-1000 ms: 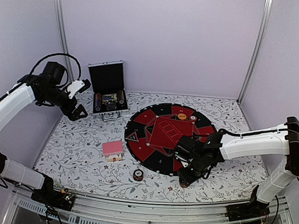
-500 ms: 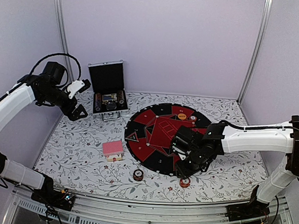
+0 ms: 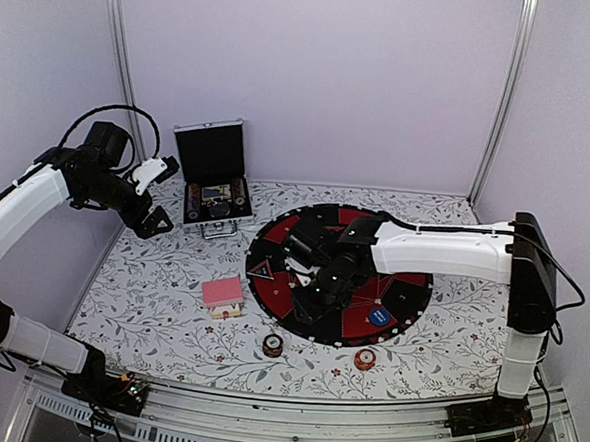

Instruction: Distribute texas hold em gaming equipment

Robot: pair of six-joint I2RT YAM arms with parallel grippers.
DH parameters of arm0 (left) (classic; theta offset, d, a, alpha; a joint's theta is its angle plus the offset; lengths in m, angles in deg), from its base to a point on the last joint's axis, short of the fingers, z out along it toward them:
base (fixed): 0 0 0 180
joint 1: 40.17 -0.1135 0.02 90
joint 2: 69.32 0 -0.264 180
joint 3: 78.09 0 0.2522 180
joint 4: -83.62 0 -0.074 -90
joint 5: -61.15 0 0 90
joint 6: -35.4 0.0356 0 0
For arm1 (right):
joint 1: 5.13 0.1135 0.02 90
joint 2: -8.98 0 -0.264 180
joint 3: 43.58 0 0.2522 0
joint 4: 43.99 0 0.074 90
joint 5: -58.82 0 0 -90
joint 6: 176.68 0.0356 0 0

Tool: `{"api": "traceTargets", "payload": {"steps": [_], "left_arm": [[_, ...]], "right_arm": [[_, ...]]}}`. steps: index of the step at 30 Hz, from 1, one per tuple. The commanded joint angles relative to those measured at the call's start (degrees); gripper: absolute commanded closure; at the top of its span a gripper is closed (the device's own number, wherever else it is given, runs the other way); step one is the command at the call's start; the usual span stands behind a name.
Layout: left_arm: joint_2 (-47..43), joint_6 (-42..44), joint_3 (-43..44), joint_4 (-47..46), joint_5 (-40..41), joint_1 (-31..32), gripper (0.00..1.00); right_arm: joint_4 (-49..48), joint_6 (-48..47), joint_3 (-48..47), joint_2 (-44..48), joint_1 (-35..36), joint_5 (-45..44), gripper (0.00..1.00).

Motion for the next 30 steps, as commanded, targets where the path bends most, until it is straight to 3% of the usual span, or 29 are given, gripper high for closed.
{"api": "traceTargets", "payload": {"steps": [1,10,23,30], "left_arm": [[-0.3,0.0,0.0,-0.2,-0.4,0.9,0.00],[-0.6,0.3,-0.2,-0.3,-0.9,1.1,0.00],[0.1,0.3,-0.4,-1.1,-1.5,1.1,0.00],[0.1,0.3,-0.5,-1.3,-1.5,1.1,0.00]], "right_arm": [[-2.2,-3.8,-10.4,-9.1,-1.0,0.3,0.72],[-1.5,-6.9,-28.9,-24.9,-4.6,1.1,0.73],[-2.6,-6.2,-35.2,-33.8,-6.1,-0.6,0.72],[-1.4,-6.3,-35.2,-33.4,-6.1,-0.2,0.41]]}}
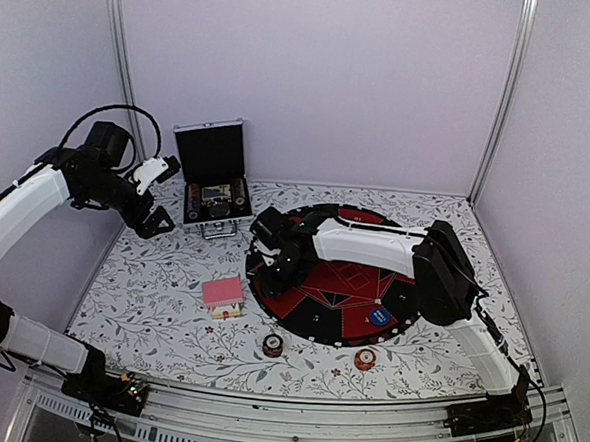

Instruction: Distribute texas hold em gaming equipment

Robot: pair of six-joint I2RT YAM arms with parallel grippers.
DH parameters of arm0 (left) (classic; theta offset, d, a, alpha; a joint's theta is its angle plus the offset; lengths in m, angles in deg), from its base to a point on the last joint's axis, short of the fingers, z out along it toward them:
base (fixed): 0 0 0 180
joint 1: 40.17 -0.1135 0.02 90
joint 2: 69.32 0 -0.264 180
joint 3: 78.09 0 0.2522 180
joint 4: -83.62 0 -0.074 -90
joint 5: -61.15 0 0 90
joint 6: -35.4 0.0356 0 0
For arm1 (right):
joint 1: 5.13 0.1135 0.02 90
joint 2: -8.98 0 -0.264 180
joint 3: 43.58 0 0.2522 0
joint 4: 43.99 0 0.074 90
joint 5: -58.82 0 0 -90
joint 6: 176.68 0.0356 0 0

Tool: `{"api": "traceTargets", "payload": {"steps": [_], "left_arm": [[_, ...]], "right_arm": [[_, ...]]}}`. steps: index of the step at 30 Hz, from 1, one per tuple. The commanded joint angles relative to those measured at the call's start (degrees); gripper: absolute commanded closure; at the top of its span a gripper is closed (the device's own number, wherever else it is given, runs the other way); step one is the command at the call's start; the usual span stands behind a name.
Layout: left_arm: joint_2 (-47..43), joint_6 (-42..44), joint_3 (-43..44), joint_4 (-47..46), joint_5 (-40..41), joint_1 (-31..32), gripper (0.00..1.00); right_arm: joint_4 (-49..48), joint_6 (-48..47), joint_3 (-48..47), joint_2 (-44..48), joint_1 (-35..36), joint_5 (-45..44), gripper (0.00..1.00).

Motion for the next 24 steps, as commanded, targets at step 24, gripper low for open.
{"api": "traceTargets", "payload": {"steps": [24], "left_arm": [[-0.8,0.5,0.3,1.1,-1.3,0.8,0.00]], "right_arm": [[-10.2,6.6,36.1,39.5,-4.1,2.0,0.01]]}}
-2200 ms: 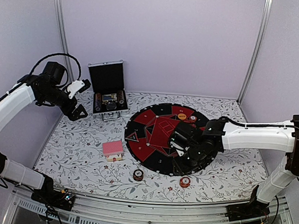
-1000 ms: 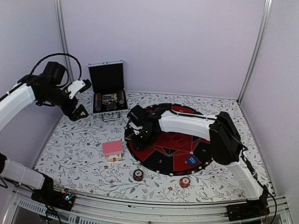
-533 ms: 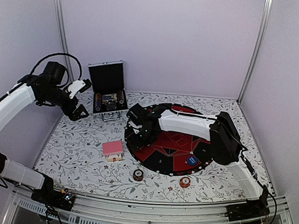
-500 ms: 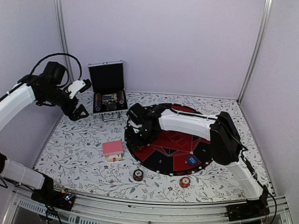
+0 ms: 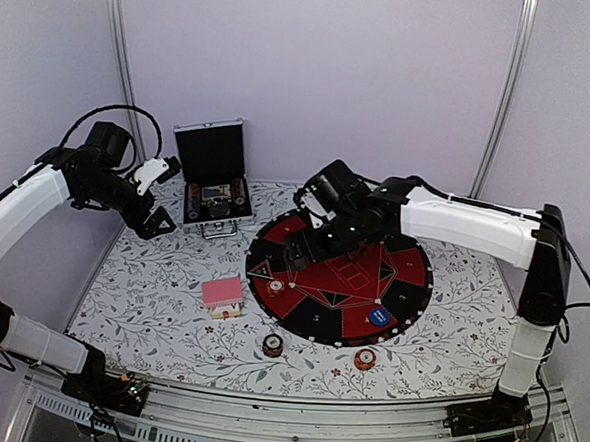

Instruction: Distribute texas hold em gaming equipment

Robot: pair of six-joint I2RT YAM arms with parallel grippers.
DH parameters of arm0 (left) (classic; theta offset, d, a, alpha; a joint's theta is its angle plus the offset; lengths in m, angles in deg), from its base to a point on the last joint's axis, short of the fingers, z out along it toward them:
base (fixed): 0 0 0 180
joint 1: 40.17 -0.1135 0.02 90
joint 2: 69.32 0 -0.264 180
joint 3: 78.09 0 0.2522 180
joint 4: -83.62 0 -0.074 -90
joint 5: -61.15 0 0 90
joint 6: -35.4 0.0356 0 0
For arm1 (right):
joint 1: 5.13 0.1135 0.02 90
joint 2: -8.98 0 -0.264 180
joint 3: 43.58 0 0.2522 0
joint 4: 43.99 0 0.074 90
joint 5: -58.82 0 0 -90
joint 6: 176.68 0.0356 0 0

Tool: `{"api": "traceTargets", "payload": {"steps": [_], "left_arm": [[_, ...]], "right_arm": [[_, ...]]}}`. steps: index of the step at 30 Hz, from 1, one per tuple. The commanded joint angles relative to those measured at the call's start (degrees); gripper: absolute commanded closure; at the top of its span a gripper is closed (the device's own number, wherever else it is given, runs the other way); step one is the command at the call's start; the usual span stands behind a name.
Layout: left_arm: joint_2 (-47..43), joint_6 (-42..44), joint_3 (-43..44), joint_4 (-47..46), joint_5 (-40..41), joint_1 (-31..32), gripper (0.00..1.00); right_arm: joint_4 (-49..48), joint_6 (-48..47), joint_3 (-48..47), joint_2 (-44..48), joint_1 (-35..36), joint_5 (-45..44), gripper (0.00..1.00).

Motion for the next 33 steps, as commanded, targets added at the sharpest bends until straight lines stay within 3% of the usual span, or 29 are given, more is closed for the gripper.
{"api": "traceTargets", "payload": {"steps": [1,5,10,15,27,33], "left_arm": [[-0.9,0.5,0.3,0.8,-0.2,0.7,0.00],[-0.9,0.5,0.3,1.1,0.0,0.8,0.00],[-0.5,0.0,0.9,1.1,-0.2,0.9,0.00],[-0.4,-0.1,0.8,1.3,0.1,1.0,0.00],[-0.3,-0.2,0.0,1.5,0.3,1.1,0.00],[-0.2,0.2,0.2,1.5,0.7,1.1,0.00]], "right_arm": [[-4.7,3.6,16.2,11.8,-1.9,3.7,0.01],[1.3,7.0,25.8,20.2,-1.7,1.9,0.01],[2.2,10.9,38.2,28.9,-1.2,6.9,0.01],[3.9,12.9,43.6,35.0,-0.9,6.2,0.01],[1.1,11.1,42.1,25.0,4.2,6.3,0.01],[-2.2,11.2,43.1,20.5,4.6,6.6,0.08]]}}
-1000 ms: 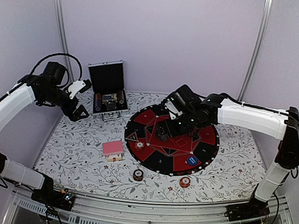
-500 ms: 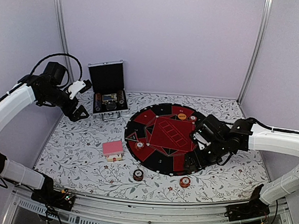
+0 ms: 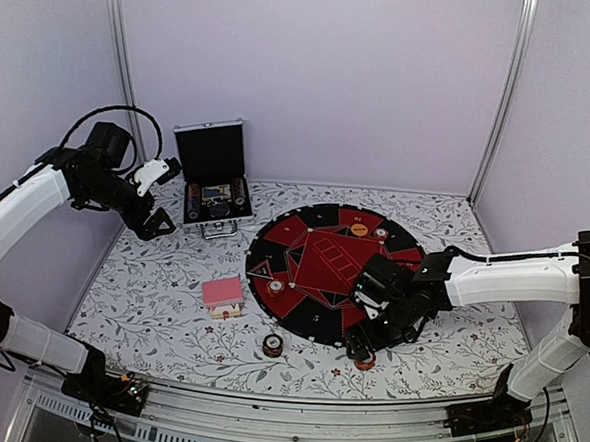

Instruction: Distribute texas hold em gaming equipment

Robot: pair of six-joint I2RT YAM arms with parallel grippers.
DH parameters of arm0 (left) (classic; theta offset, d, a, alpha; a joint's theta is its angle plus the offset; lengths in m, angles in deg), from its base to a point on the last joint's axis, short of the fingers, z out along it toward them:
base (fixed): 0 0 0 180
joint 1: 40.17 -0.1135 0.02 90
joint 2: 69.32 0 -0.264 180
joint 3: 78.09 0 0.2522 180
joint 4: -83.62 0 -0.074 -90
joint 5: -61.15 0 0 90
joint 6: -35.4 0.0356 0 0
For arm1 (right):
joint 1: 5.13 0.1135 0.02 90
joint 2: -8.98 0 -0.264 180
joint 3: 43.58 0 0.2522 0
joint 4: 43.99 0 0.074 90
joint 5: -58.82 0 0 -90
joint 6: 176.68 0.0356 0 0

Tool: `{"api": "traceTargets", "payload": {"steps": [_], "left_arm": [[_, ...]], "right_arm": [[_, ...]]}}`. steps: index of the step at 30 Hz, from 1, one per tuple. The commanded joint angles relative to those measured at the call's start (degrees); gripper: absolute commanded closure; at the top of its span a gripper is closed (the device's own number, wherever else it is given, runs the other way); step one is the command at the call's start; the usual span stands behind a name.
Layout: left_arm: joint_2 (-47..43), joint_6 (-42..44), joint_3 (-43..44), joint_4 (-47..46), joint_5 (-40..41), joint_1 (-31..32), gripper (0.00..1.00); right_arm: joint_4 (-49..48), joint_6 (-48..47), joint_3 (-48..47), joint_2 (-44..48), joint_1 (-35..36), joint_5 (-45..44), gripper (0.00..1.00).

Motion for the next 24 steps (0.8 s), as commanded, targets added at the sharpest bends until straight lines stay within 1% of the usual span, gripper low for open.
{"api": "traceTargets", "payload": {"steps": [1,4,7,11,24], "left_arm": [[-0.2,0.2,0.3,0.9,0.3,0.9,0.00],[0.1,0.1,0.5,0.9,0.2,0.9,0.00],[0.2,0.1,0.6,0.9,0.1,0.8,0.00],[0.2,0.2,0.9,0.9,0.3,0.9,0.00],[0.6,0.3,1.3,0.9,0.7,0.9,0.00]], "right_arm": [[-3.7,-0.3,-0.2,-2.8,0.6,0.2,0.09],[-4.4,-0.1,-0.3,-4.3,1.0,0.2,0.14],[-4.7,0.0,-0.3,-6.1,1.4,0.0,0.16],[-4.8,0.2,0.0,-7.8,1.6,-0.2,0.22],[-4.2,0.5,0.9,-8.2,2.0,-1.0,0.34]]}}
